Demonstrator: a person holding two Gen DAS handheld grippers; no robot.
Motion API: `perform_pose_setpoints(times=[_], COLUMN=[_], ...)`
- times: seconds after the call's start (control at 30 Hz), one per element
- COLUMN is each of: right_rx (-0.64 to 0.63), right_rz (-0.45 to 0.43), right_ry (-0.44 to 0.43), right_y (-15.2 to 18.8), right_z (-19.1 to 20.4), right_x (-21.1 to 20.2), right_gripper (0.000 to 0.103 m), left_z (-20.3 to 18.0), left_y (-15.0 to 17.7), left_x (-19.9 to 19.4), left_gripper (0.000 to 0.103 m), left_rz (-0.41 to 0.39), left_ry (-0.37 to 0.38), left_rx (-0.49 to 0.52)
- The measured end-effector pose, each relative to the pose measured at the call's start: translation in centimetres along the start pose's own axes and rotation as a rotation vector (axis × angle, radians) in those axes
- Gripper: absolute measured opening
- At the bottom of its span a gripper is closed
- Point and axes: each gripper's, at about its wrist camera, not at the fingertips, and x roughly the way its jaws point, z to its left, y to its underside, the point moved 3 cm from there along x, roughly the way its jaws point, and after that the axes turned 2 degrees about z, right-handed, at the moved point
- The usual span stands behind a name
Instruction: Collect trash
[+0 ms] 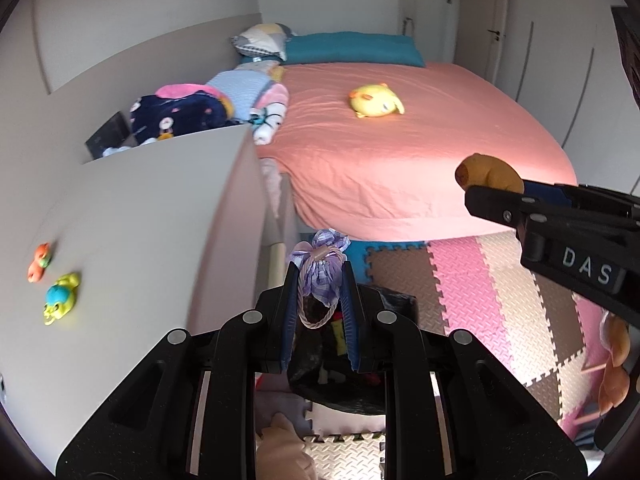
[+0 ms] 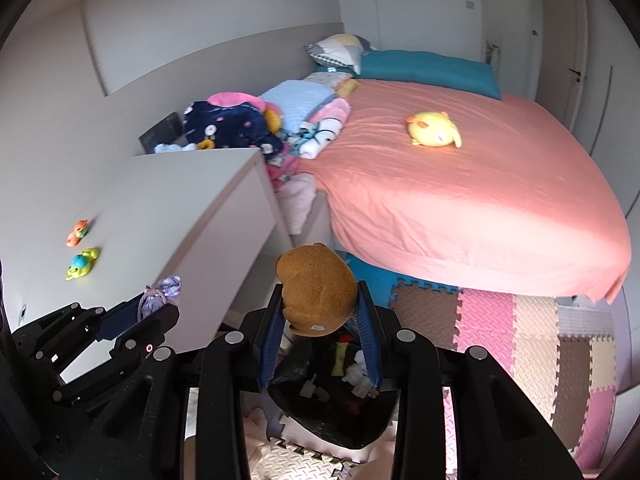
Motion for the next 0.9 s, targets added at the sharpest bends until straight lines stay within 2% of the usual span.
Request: perform_pose_setpoints(times=[0.1, 0.13, 0.17, 0.2, 0.23, 0.3, 0.53, 0.9], right_rx=[0.006, -0.002, -0.003, 0.004, 0.011, 0.021, 0.016, -0.019], right_rz=[0.008, 0.019, 0.022, 0.01, -0.005, -0.026, -0.023, -0.022], right_ry=[0.021, 0.058, 0.09, 0.124, 0.138, 0.164, 0.152, 0.129], right_y=[0.0, 0.0, -0.1, -0.2, -0.4, -0.5, -0.6, -0.9], right_z=[-0.8, -1.1, -1.2, -1.5, -1.7, -2.2, -2.3, 0.6], right_x=[0.2, 0.5, 0.7, 0.7, 0.7, 0.6, 1.0, 1.5], right_gripper=[0.036, 0.038, 0.045, 0.072, 0.089, 0.089, 0.089, 0.089], left_z=[-0.8, -1.0, -1.1, -1.1, -1.0, -0.4, 1.5, 4.5], left_y=[0.0, 0.0, 0.0, 0.1, 0.1, 0.1, 0.3, 1.0], left_x=[0.6, 0.8, 1.1, 1.4, 1.4, 1.0, 0.9, 0.3], left_gripper=[0.023, 0.023, 0.04, 0.079, 0.095, 0.097, 0.097, 0.097], left_rz=[0.015, 0.025, 0.042, 0.062, 0.056, 0.023, 0.032, 0.026], left_ry=[0.016, 0.02, 0.023, 0.007, -0.017, -0.041, -0.045, -0.063], left_rx=[0.016, 0.022, 0.031, 0.036, 0.03, 0.021, -0.021, -0.089])
